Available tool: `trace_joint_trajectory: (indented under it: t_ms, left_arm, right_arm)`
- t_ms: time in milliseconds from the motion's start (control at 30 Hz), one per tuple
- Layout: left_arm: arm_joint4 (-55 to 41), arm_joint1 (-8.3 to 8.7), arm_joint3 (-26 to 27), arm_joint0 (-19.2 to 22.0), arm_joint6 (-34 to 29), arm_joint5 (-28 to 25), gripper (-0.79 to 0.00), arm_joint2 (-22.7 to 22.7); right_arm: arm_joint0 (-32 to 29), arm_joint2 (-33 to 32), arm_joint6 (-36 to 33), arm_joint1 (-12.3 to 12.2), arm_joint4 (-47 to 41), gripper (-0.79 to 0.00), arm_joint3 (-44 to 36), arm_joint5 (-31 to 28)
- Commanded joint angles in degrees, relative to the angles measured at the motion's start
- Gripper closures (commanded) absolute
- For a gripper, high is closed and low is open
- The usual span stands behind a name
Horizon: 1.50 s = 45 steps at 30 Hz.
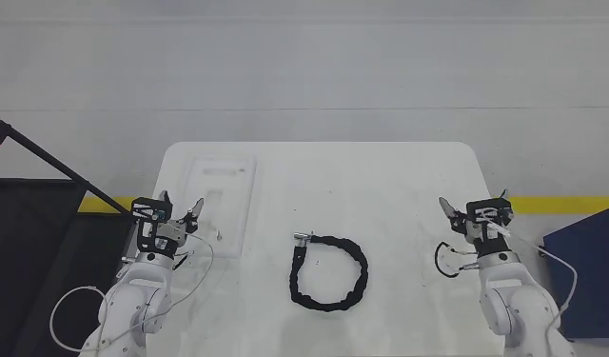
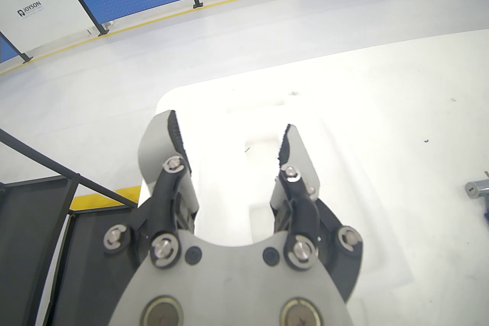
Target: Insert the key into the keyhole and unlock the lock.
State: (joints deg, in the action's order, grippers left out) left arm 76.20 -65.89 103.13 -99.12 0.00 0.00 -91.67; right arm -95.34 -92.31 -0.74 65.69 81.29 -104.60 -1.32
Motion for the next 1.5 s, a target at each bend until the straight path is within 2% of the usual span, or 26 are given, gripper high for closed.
trace_joint_trajectory:
  t_ms: [0,433,800,1067,1267,1467]
  left_arm:
    - [0.0,0.00,0.0,0.0,0.0,0.0,-0.785,0.0]
    - [0.0,0.00,0.0,0.0,0.0,0.0,-0.785,0.0]
    - [0.0,0.00,0.0,0.0,0.0,0.0,-0.785,0.0]
    - [0.0,0.00,0.0,0.0,0.0,0.0,-0.785,0.0]
    - [0.0,0.00,0.0,0.0,0.0,0.0,-0.785,0.0]
    - [0.0,0.00,0.0,0.0,0.0,0.0,-0.785,0.0]
  right_arm:
    - [1.2,0.6,-0.4,0.0,1.7,-0.785,-0.4,-0.5]
    - [12.2,13.1,-10.7,0.5,17.4,-0.785,-1.4,-7.7]
    - [17.3,22.1,-13.1,1.2,21.8,-0.785,-1.1,-16.3]
    - [21.6,28.7,-14.3,2.3,24.1,-0.785,2.1,-18.0]
    - [20.4,28.1,-13.9,2.4,23.0,-0.785,2.4,-16.9]
    - [12.3,18.4,-10.7,0.9,19.7,-0.785,-0.1,-16.8]
